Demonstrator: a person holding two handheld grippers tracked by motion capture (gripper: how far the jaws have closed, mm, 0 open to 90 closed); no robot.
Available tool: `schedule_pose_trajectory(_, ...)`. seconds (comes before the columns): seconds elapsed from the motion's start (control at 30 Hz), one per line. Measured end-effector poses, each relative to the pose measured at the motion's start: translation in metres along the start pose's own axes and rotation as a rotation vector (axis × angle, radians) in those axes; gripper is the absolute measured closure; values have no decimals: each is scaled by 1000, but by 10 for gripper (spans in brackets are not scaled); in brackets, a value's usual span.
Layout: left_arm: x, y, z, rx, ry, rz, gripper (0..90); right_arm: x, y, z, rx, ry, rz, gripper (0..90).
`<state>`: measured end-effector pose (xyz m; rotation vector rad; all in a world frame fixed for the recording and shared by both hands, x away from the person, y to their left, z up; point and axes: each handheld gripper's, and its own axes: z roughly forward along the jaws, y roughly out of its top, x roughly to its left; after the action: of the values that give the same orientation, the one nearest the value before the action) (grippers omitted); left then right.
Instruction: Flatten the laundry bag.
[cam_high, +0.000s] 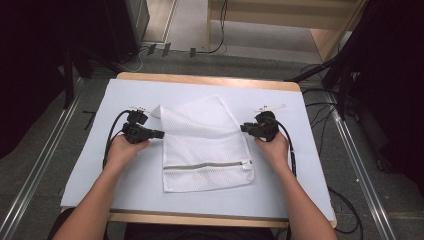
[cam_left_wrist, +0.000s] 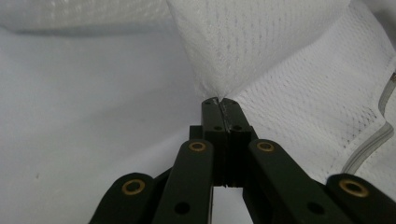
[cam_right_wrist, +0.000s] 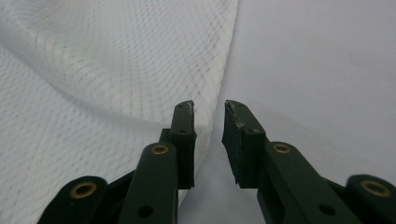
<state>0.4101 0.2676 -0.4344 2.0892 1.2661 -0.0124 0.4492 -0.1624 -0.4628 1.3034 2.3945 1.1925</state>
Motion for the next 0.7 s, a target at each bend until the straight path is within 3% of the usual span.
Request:
schedule_pose_trajectory(0.37,7,-19,-9,12,20,-47,900,13,18,14,-40,20,-33,669)
schedule_pose_trajectory(0.57,8,-23,-20,-38,46,-40,825,22,28,28,-47,3,-89,658)
schedule_pose_trajectory(0.7,9,-21,-23,-66,54,-38,767,17,35,40,-50,-6,-70,658)
